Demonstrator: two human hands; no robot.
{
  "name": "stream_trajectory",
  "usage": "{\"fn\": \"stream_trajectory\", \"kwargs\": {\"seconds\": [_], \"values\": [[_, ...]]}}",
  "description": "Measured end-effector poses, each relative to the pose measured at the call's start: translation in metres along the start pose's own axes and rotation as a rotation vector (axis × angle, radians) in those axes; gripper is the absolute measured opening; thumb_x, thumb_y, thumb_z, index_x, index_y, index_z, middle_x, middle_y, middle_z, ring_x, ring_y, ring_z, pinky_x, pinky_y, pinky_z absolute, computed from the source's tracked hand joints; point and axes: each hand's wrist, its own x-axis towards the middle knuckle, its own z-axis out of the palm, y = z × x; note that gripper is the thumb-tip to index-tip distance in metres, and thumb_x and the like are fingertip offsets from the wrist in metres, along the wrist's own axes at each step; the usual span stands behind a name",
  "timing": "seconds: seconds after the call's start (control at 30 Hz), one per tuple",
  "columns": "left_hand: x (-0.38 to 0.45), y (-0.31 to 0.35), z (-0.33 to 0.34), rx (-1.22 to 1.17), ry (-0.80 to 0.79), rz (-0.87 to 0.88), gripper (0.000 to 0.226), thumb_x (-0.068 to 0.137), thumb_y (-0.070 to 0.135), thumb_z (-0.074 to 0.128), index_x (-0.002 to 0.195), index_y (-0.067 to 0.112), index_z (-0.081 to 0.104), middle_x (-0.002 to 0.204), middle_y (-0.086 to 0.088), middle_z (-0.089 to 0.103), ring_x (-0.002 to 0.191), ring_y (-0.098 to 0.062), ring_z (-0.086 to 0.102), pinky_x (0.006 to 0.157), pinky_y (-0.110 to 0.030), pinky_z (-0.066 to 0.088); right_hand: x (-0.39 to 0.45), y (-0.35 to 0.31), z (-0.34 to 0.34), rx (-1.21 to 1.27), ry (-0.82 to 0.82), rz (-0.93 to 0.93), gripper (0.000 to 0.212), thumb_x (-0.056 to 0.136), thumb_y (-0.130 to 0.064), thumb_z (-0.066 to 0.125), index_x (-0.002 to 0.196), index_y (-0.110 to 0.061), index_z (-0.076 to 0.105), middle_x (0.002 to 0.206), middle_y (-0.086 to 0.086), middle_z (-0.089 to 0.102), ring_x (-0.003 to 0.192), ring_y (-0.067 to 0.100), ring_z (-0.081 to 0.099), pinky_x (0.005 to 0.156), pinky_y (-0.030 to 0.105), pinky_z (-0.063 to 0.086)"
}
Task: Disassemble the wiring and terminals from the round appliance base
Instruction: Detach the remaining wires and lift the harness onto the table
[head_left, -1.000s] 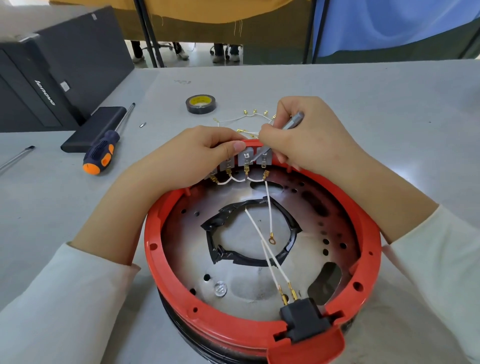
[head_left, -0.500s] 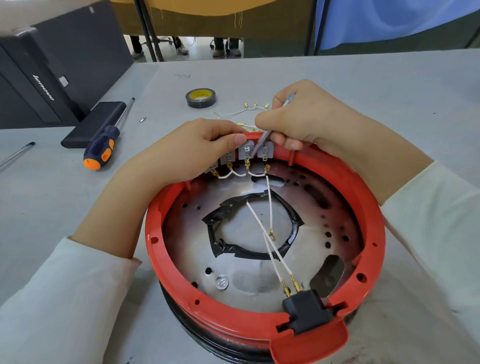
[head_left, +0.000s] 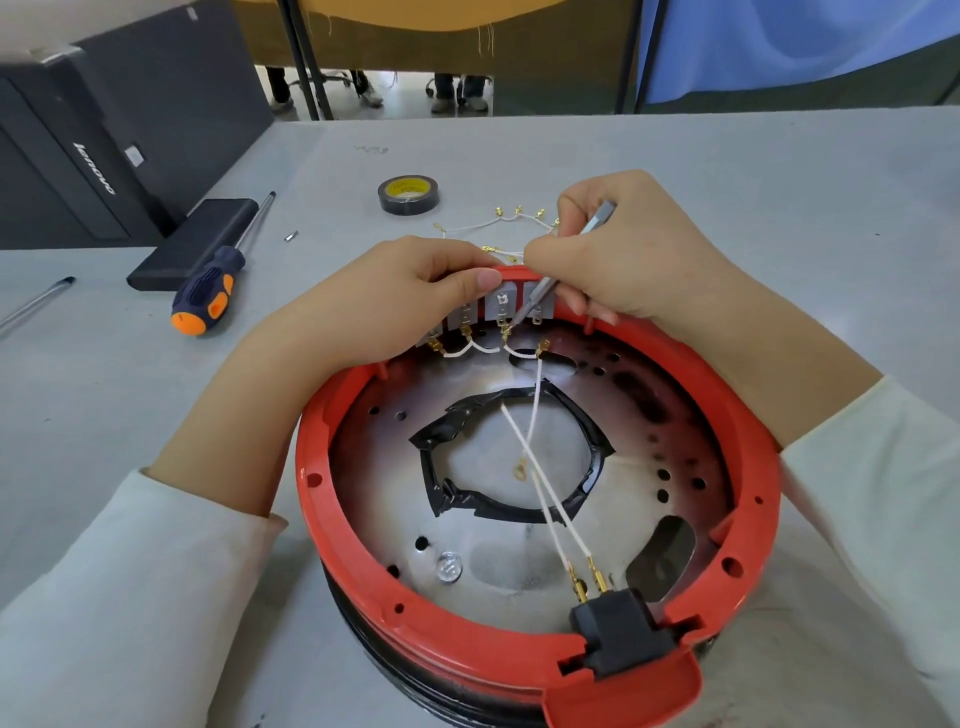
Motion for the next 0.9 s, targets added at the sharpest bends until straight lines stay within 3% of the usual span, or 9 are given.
{"fn": "stream_trajectory", "kwargs": {"seconds": [0.2, 0.3, 0.47, 0.6, 0.7, 0.9], "values": [[0.0, 0.0, 0.001, -0.009, -0.001, -0.012, 0.022, 0.096, 0.04, 0.046, 0.112, 0.041, 0.062, 0.104, 0.018, 0.066, 0.099, -0.002, 0.057, 0.079, -0.002, 0.037, -0.002, 0.001, -0.001, 0.023, 0.034, -0.03, 0.023, 0.074, -0.005, 0.054, 0.057, -0.014, 0.039, 0.035, 0.003, 0.048, 0.026, 0.014, 0.031, 0.035, 0.012, 0.026], [0.001, -0.001, 0.001, -0.013, 0.005, -0.005, 0.024, 0.096, 0.041, 0.047, 0.114, 0.04, 0.062, 0.109, 0.014, 0.067, 0.105, -0.005, 0.058, 0.091, -0.012, 0.039, -0.002, 0.001, 0.001, -0.027, 0.011, -0.021, 0.024, 0.074, -0.007, 0.055, 0.057, -0.015, 0.04, 0.034, 0.002, 0.048, 0.026, 0.015, 0.032, 0.033, 0.012, 0.025], [0.0, -0.002, 0.002, -0.012, -0.007, 0.006, 0.021, 0.096, 0.042, 0.046, 0.111, 0.043, 0.061, 0.107, 0.001, 0.069, 0.104, -0.019, 0.06, 0.096, -0.035, 0.044, -0.004, 0.0, 0.001, -0.03, 0.011, -0.033, 0.027, 0.075, -0.008, 0.057, 0.055, -0.016, 0.04, 0.035, 0.002, 0.048, 0.027, 0.015, 0.033, 0.033, 0.014, 0.027], [-0.002, 0.0, 0.001, -0.017, 0.02, 0.022, 0.016, 0.095, 0.04, 0.049, 0.104, 0.047, 0.061, 0.103, 0.014, 0.068, 0.096, -0.002, 0.058, 0.086, -0.011, 0.04, -0.006, -0.001, 0.002, -0.044, -0.004, -0.037, 0.028, 0.075, -0.008, 0.058, 0.054, -0.015, 0.04, 0.034, 0.001, 0.047, 0.026, 0.014, 0.033, 0.033, 0.015, 0.027], [-0.004, 0.0, 0.002, -0.019, 0.067, 0.021, 0.018, 0.095, 0.038, 0.05, 0.107, 0.04, 0.064, 0.102, 0.019, 0.067, 0.092, 0.005, 0.056, 0.08, -0.006, 0.038, -0.005, -0.002, 0.002, -0.052, -0.002, -0.026, 0.029, 0.074, -0.008, 0.057, 0.052, -0.016, 0.039, 0.032, 0.0, 0.046, 0.026, 0.013, 0.032, 0.032, 0.014, 0.026], [-0.01, 0.003, -0.005, -0.013, 0.164, -0.01, 0.024, 0.095, 0.035, 0.05, 0.114, 0.032, 0.065, 0.108, 0.015, 0.067, 0.101, -0.001, 0.06, 0.096, -0.027, 0.043, -0.006, -0.003, 0.0, 0.032, 0.047, 0.008, 0.027, 0.075, -0.006, 0.056, 0.054, -0.014, 0.039, 0.032, 0.0, 0.043, 0.025, 0.013, 0.03, 0.034, 0.013, 0.026]]}}
